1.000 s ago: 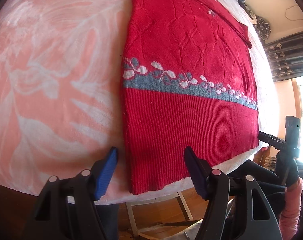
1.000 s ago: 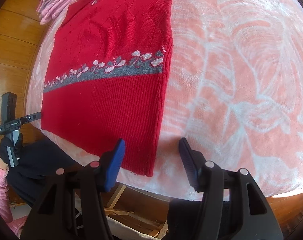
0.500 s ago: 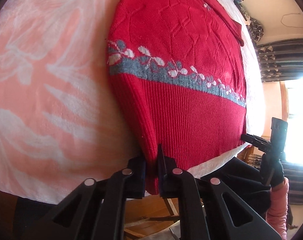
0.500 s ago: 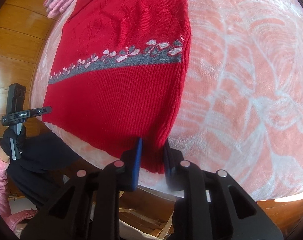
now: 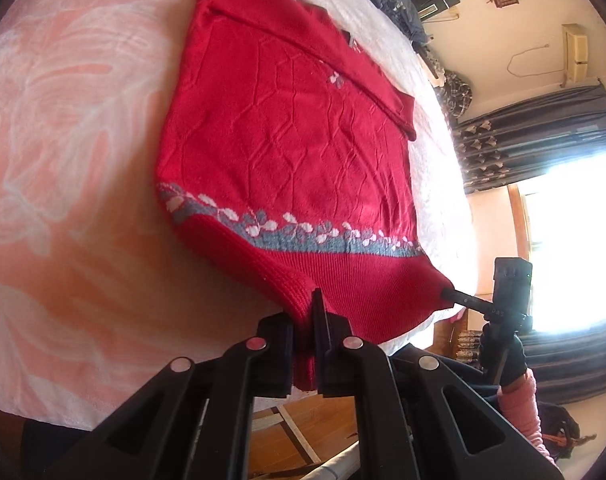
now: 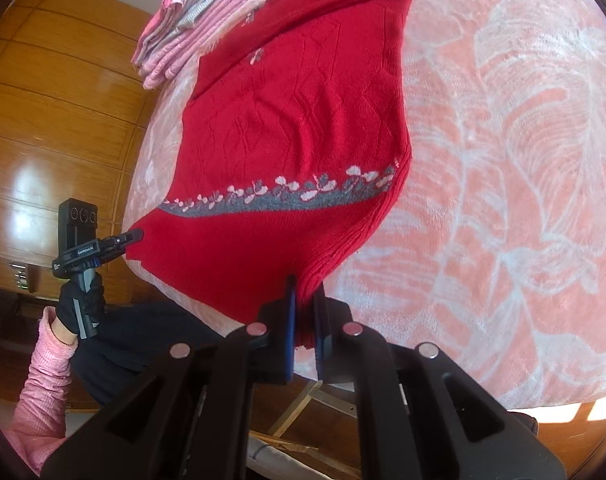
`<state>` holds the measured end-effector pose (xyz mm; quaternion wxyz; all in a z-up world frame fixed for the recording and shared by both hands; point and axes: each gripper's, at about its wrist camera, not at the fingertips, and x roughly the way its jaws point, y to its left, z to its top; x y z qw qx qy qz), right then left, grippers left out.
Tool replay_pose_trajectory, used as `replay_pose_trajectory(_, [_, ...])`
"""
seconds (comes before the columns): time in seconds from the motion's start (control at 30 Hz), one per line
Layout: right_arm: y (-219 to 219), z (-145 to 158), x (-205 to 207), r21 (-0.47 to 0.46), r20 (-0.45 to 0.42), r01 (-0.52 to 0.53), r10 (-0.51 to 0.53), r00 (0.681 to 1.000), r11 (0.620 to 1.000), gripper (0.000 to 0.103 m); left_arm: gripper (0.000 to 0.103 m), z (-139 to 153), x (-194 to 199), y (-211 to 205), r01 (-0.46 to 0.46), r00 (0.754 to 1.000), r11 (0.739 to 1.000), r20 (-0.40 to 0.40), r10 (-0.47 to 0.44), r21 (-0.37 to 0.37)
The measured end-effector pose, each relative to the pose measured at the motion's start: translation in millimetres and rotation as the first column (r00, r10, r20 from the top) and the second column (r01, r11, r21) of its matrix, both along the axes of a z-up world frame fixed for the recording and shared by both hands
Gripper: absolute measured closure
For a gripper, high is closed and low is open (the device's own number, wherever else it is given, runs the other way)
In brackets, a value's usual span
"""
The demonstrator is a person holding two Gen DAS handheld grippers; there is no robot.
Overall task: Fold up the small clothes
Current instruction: 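Lift the hem with both grippers and fold it up toward the collar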
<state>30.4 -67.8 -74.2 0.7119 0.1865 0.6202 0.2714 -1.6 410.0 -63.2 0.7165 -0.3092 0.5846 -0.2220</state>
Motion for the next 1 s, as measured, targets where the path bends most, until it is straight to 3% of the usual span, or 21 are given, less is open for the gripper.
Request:
replay_pose_trajectory(0.3, [-17,38,37,0.115,0.050,0.125,-0.131,0.990,0.985,0.097,0.096,26,35,16,-0.117,0.990,0.992,0.069,0.121,-0.051])
replay_pose_trajectory(0.53, [-20,75,90,0.136,0.118,0.188,-0.205,0.972,0.973,0.098,0.096,61,91,17,-0.176,0.966,0.983,0.186,0.182,-0.050])
replay_pose_trajectory(0.73, [-24,75,135,0.150,0.119,0.245,-0.263,0.957,0.958,0.098,0.096,69,128,23,-0.236,0.944,0.969,0.218,0.247,-0.074])
replay_pose_trajectory(1.0, [-22,73,193,0.173,0.123,0.284,-0.307,0.944,0.943,0.098,0.096,63,168,25,-0.280,0.923,0.959,0.259,0.283,-0.050])
